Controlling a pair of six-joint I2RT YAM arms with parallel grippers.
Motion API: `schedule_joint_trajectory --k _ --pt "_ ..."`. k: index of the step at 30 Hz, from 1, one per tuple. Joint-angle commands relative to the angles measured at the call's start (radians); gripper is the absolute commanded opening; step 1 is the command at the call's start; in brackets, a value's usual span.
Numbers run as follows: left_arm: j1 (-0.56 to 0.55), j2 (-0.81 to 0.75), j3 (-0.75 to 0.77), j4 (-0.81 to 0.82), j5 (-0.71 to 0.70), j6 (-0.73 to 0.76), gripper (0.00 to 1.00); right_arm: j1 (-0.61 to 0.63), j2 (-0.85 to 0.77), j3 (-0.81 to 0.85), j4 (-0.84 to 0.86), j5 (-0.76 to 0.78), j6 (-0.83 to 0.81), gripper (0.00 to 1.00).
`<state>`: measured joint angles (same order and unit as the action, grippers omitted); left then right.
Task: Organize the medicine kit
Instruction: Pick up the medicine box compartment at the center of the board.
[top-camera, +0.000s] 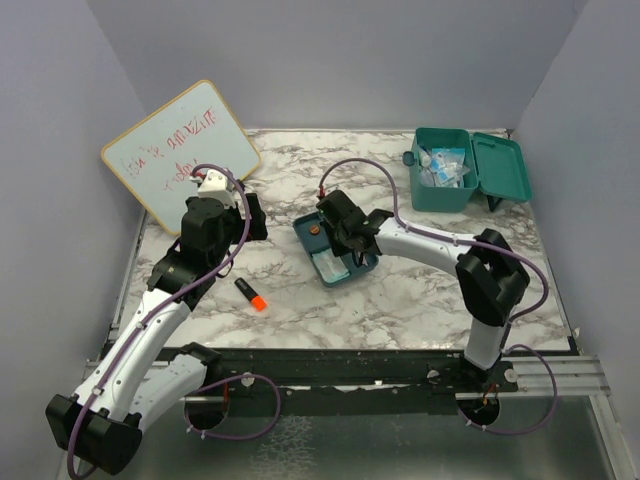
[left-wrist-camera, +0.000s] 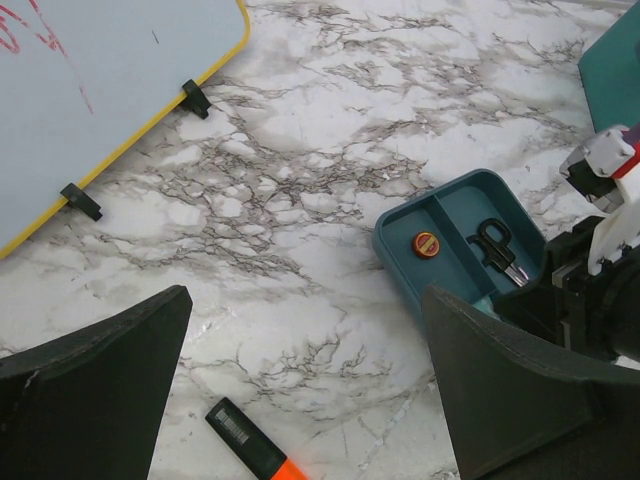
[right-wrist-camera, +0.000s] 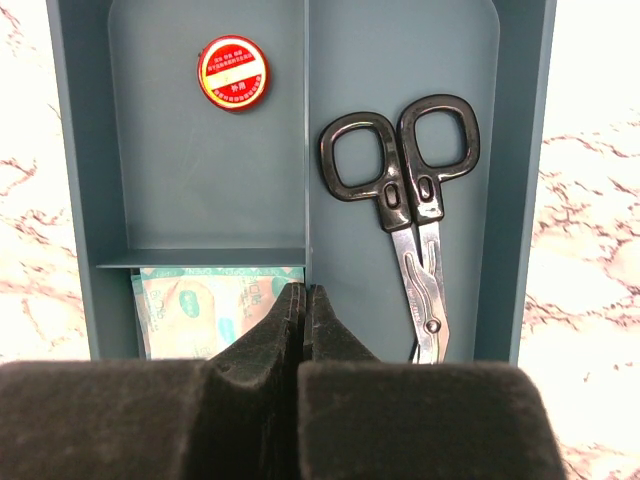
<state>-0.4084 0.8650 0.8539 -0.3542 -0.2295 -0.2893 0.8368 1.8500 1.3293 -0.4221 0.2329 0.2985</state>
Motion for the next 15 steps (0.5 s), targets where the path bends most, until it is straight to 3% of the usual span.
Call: schedule_joint_trajectory --k 1,7,15 --pt "-0.006 0.0 -0.015 -0.005 -0.014 0.001 0.99 0.006 -0.071 -0.038 -0.032 0.046 0.005 0.01" --pt "-0.006 0.008 -0.013 -0.005 -0.005 -0.001 0.99 0.005 -0.143 -0.029 -0.09 0.075 0.007 0.0" --pt "-0.006 0.011 -0.015 -0.003 -0.001 -0.005 0.99 -0.033 -0.23 0.103 -0.212 0.136 -0.047 0.0"
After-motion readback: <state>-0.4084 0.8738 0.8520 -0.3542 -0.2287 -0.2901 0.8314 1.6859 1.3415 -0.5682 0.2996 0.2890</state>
